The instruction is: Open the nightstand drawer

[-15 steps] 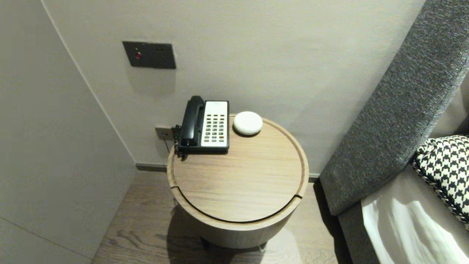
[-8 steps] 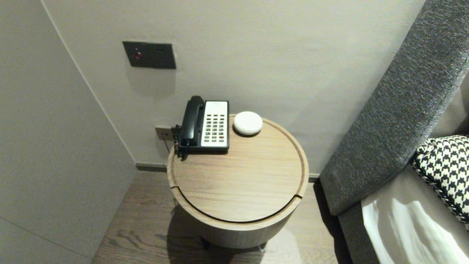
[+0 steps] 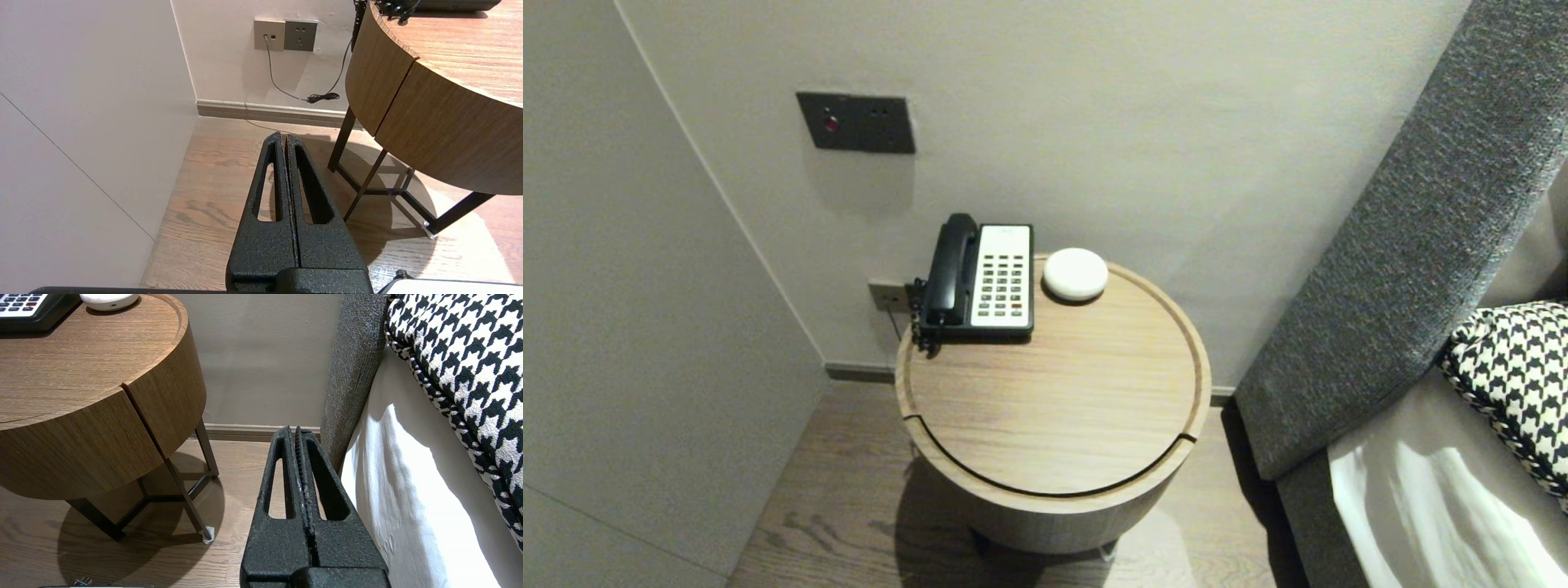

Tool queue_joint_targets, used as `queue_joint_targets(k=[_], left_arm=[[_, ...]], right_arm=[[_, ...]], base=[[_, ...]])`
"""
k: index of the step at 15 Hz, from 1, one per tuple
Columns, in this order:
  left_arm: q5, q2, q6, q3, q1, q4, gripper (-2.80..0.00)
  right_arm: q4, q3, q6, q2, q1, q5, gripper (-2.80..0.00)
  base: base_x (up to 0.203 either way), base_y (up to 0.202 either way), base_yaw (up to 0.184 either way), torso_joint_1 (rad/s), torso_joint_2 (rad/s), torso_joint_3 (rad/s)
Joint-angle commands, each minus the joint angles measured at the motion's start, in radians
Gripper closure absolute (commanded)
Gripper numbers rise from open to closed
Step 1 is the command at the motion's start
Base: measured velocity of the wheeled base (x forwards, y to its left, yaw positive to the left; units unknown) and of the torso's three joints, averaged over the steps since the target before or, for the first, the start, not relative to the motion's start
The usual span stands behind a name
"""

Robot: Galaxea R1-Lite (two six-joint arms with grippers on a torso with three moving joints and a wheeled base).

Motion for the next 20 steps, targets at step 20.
queue_joint_targets(k=[20], left_arm=[[0.0, 0.0, 0.0, 0.0, 0.0, 0.0, 0.0]], right_arm=[[-0.001, 0.04, 0.0, 0.002, 0.0, -0.001, 0.0]], base=[[0.0, 0.0, 0.0, 0.0, 0.0, 0.0]])
